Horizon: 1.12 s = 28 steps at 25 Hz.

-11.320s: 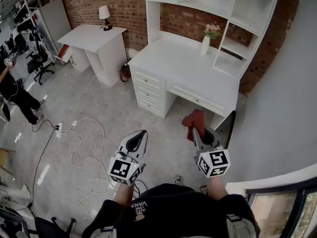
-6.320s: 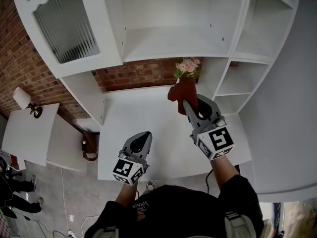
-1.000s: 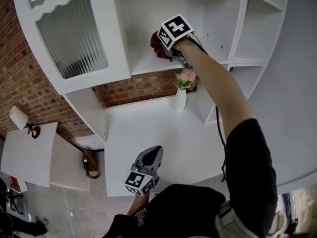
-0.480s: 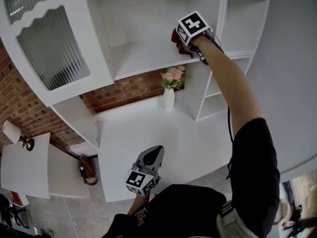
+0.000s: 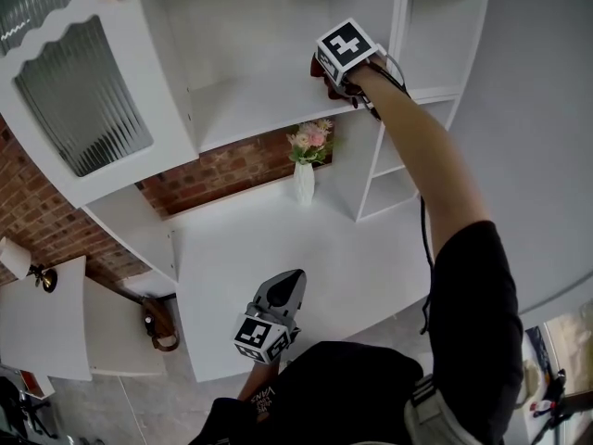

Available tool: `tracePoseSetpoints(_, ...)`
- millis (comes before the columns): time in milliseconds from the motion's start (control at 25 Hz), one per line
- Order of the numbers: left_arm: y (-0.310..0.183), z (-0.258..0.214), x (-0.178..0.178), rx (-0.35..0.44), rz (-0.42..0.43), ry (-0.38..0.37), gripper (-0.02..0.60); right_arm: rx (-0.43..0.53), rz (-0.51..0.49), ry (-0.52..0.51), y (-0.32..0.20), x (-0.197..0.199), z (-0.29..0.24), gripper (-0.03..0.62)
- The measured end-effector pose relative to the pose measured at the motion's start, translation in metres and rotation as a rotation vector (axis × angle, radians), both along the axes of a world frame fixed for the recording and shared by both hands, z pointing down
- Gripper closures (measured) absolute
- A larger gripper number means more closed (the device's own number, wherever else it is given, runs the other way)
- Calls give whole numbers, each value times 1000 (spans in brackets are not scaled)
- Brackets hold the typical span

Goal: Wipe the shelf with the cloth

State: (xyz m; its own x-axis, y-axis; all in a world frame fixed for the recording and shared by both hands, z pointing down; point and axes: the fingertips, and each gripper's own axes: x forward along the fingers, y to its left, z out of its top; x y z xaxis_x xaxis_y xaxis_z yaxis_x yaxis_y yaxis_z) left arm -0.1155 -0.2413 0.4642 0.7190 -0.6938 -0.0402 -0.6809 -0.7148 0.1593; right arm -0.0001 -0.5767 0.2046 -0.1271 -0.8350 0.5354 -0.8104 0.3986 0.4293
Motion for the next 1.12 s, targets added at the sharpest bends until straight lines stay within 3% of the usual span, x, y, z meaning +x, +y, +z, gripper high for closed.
tracePoseSetpoints(240,2,1,-5,0,-16,0,575,1,-108,-132,14,-33,-12,534)
tracePoseSetpoints(680,14,2,-18,3,-73,-14,575,-103,-531,-434,96,-197,-24,534)
tracePoseSetpoints(960,24,5,-41,0,-139,-15,575,-206,-592,-586,122,-255,-15,534)
tracePoseSetpoints(1120,26,5,-46,2,-143,-9,575,-220,-581,-580,125,-265,-7,534)
